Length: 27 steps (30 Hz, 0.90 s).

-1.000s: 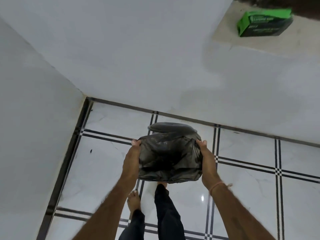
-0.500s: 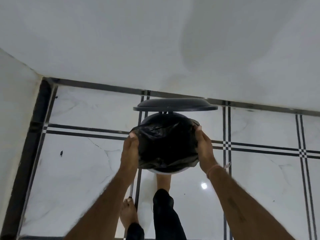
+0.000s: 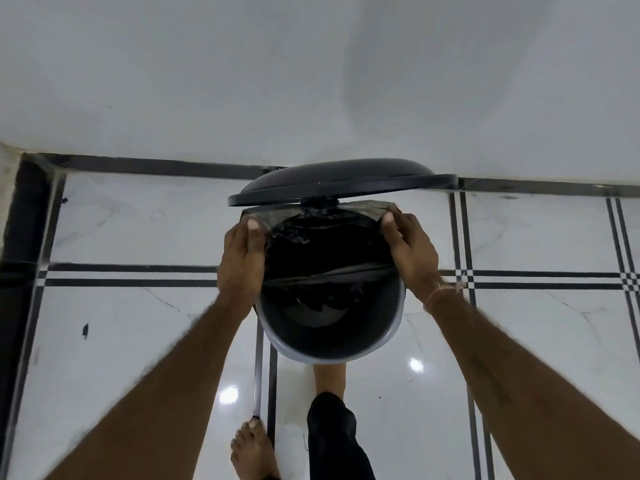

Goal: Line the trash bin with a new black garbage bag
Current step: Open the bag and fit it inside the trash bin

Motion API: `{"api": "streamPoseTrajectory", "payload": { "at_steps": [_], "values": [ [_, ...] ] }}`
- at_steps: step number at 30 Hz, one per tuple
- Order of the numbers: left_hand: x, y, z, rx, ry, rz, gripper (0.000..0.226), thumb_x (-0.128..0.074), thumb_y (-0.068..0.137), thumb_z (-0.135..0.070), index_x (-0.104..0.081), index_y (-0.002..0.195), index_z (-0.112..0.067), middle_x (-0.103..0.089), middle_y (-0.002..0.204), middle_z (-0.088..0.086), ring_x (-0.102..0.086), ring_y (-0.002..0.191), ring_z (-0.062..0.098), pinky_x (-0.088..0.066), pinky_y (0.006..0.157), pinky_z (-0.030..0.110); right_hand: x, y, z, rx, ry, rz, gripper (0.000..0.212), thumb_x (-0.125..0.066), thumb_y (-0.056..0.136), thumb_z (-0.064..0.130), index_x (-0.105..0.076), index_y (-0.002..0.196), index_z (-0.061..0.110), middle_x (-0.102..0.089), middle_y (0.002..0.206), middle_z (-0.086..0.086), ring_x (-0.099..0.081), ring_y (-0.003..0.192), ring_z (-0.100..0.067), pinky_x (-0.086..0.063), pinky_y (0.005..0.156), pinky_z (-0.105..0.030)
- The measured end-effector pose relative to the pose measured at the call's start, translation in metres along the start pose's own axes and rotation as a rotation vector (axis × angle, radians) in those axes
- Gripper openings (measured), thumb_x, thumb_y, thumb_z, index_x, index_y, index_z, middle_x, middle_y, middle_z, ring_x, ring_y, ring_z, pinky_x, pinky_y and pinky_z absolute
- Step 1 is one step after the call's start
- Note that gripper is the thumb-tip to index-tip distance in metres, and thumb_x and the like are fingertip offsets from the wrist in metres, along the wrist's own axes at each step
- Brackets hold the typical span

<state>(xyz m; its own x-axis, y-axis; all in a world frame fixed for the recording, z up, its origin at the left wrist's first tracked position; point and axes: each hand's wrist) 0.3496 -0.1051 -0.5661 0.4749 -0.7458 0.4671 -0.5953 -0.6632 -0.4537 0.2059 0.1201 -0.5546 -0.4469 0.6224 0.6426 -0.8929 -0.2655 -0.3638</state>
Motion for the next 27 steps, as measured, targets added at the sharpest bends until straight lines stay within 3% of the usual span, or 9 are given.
{"api": "streamPoseTrajectory", "payload": {
  "at_steps": [4,8,11,14,17,19,21,24,27],
  "values": [
    [-0.005,-0.003,0.004,0.168,-0.012,0.073,0.082,-0.009,0.095,-0.078,-0.070,0.121,-0.029,-0.070,0.115,0.002,-0.062,0.111,0.027,-0.047,0.102,0.048,0.002,0.005,0.001,-0.228,-0.007,0.076,0.065,-0.029,0.101,0.070,-0.057,0.081,0.015,-0.062,0.091,-0.003,-0.060,0.087,-0.023,-0.044,0.086,-0.038],
    [0.002,-0.018,0.027,0.407,-0.132,0.053,0.109,-0.008,0.073,-0.099,-0.072,0.118,-0.024,-0.072,0.121,0.010,-0.064,0.115,0.033,-0.048,0.107,0.054,0.003,-0.009,-0.026,-0.408,0.160,0.011,0.073,-0.029,0.098,0.075,-0.064,0.091,0.011,-0.067,0.099,-0.009,-0.063,0.094,-0.025,-0.047,0.088,-0.038],
    [0.004,-0.032,0.027,0.483,-0.300,0.019,0.066,-0.025,0.097,-0.076,-0.072,0.093,-0.030,-0.073,0.098,0.002,-0.067,0.095,0.022,-0.050,0.095,0.038,0.006,-0.020,-0.041,-0.490,0.275,0.018,0.069,-0.034,0.101,0.069,-0.061,0.071,0.013,-0.065,0.080,-0.007,-0.062,0.078,-0.022,-0.049,0.078,-0.034],
    [0.004,-0.042,0.035,0.504,-0.459,0.040,0.041,-0.046,0.104,-0.052,-0.072,0.095,-0.023,-0.072,0.095,0.002,-0.067,0.089,0.022,-0.054,0.078,0.031,0.002,-0.035,-0.050,-0.490,0.448,-0.018,0.049,-0.050,0.106,0.048,-0.074,0.093,0.007,-0.075,0.092,-0.008,-0.070,0.089,-0.023,-0.055,0.076,-0.031],
    [0.005,-0.057,0.056,0.529,-0.626,0.081,0.030,-0.059,0.103,-0.031,-0.066,0.126,-0.012,-0.072,0.109,0.005,-0.068,0.093,0.021,-0.058,0.068,0.026,-0.007,-0.059,-0.066,-0.546,0.701,-0.110,0.033,-0.064,0.102,0.024,-0.066,0.124,0.000,-0.075,0.116,-0.018,-0.072,0.106,-0.032,-0.060,0.093,-0.044],
    [0.003,-0.070,0.066,0.609,-0.763,0.101,0.029,-0.060,0.102,-0.030,-0.063,0.125,-0.013,-0.071,0.116,0.004,-0.070,0.089,0.015,-0.058,0.066,0.024,-0.011,-0.078,-0.077,-0.646,0.848,-0.133,0.038,-0.065,0.101,0.017,-0.059,0.132,-0.004,-0.074,0.115,-0.019,-0.072,0.098,-0.026,-0.063,0.082,-0.036],
    [-0.001,-0.081,0.073,0.624,-0.830,0.166,0.023,-0.052,0.105,-0.030,-0.072,0.106,-0.018,-0.076,0.099,-0.003,-0.072,0.074,0.007,-0.056,0.058,0.020,-0.014,-0.093,-0.085,-0.702,0.959,-0.129,0.043,-0.066,0.101,0.015,-0.056,0.136,-0.008,-0.073,0.111,-0.017,-0.071,0.095,-0.023,-0.062,0.078,-0.030],
    [-0.006,-0.089,0.077,0.642,-0.924,0.207,0.051,-0.043,0.109,-0.031,-0.078,0.071,-0.027,-0.072,0.069,-0.014,-0.066,0.057,-0.001,-0.049,0.060,0.021,-0.015,-0.102,-0.089,-0.699,1.053,-0.165,0.043,-0.068,0.099,0.015,-0.057,0.133,-0.010,-0.073,0.107,-0.016,-0.071,0.094,-0.024,-0.062,0.082,-0.031],
    [-0.003,-0.095,0.071,0.689,-0.912,0.176,0.024,-0.053,0.105,-0.029,-0.066,0.085,-0.028,-0.070,0.069,-0.017,-0.063,0.060,-0.002,-0.037,0.063,0.025,-0.014,-0.109,-0.075,-0.673,0.974,-0.118,0.023,-0.070,0.098,0.018,-0.068,0.113,0.001,-0.073,0.086,-0.005,-0.068,0.074,-0.013,-0.056,0.066,-0.023]
  ]
}}
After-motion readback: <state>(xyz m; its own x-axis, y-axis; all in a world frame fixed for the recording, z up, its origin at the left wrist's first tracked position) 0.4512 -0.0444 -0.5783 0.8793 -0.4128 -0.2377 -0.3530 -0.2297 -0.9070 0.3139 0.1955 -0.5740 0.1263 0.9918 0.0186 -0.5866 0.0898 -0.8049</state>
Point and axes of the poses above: each hand's wrist, its own y-axis towards the middle knuckle, its own x-axis out of the back of the hand, z = x × y
